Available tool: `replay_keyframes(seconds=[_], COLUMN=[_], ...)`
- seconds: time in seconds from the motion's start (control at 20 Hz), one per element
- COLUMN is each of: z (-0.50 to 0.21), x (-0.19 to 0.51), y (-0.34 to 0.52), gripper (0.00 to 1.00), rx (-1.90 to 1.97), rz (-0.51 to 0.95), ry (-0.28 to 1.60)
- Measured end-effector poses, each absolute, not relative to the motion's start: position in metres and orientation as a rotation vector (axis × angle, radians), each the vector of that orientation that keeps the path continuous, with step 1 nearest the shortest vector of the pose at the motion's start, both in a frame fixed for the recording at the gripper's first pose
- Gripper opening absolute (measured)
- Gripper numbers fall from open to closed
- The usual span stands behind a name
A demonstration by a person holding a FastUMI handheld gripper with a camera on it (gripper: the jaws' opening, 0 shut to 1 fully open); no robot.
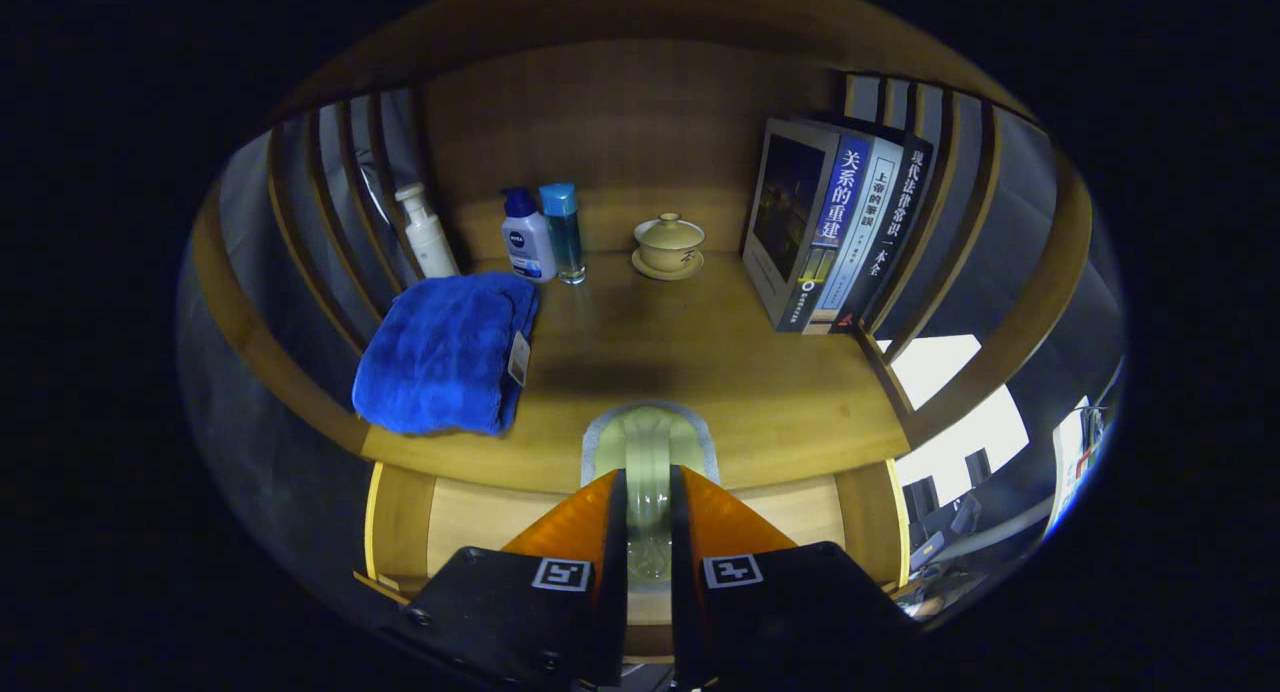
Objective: Pull open the drawer, take out the items inside it, and place them on the countertop above the cabinet.
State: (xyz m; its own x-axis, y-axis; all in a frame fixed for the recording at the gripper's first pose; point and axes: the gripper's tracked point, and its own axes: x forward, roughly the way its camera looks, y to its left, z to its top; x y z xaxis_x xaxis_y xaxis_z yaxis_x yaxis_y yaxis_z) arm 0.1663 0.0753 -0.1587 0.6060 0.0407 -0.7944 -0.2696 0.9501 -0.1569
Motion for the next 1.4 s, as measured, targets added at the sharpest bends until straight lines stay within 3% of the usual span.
replay_keyframes(seconds=[0.85, 1.2, 1.4], z=[-0.19, -0.182, -0.16], x=[0.28, 0.278, 0.272], y=[0.102, 0.099, 0.084], gripper=[0.27, 0.64, 0.81], rx=[-0.184, -0.204, -0.188], rz=[0.116, 0.13, 0.105], ry=[0.826, 0.735, 0.587])
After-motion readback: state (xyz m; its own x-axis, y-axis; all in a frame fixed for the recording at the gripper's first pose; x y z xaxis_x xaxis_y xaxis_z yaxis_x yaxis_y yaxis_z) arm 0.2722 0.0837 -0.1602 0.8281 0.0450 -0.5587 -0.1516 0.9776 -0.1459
